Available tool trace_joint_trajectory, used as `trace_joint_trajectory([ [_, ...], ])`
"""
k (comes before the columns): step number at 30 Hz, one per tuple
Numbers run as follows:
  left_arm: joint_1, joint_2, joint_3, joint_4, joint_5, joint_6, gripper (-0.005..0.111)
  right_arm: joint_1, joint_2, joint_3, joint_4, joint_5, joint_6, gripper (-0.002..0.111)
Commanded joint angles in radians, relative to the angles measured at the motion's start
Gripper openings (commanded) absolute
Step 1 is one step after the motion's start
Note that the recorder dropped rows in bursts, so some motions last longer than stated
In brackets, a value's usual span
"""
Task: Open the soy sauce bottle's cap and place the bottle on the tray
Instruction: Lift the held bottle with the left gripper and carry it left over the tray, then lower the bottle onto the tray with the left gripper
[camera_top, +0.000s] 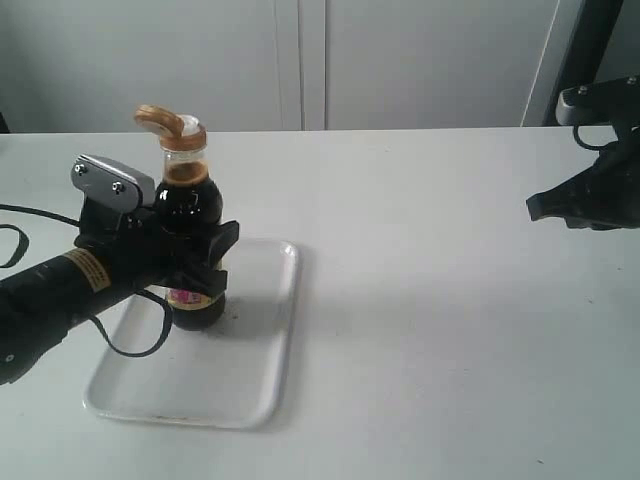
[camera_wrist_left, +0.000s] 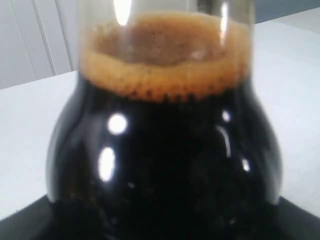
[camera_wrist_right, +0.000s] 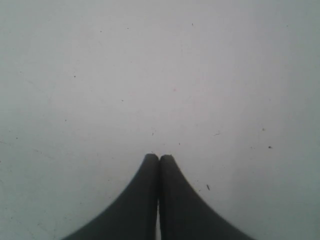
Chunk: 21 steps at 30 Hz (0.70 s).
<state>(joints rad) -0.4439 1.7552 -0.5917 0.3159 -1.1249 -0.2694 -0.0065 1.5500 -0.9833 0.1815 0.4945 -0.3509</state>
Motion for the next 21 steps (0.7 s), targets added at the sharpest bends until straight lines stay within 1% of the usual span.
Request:
trace_joint_trajectory([
  [1, 0.003, -0.017, -0.015, 0.002, -0.096, -0.003, 0.000, -0.003, -0.002, -0.005, 0.004, 0.001, -0.011, 0.000],
  [6, 0.003, -0.017, 0.003, 0.005, -0.096, 0.008, 0.000, -0.003, -0.002, -0.005, 0.004, 0.003, -0.011, 0.000],
  [21, 0.003, -0.017, 0.120, -0.004, -0.096, 0.064, 0.000, -0.003, -0.002, -0.005, 0.004, 0.031, -0.011, 0.000],
])
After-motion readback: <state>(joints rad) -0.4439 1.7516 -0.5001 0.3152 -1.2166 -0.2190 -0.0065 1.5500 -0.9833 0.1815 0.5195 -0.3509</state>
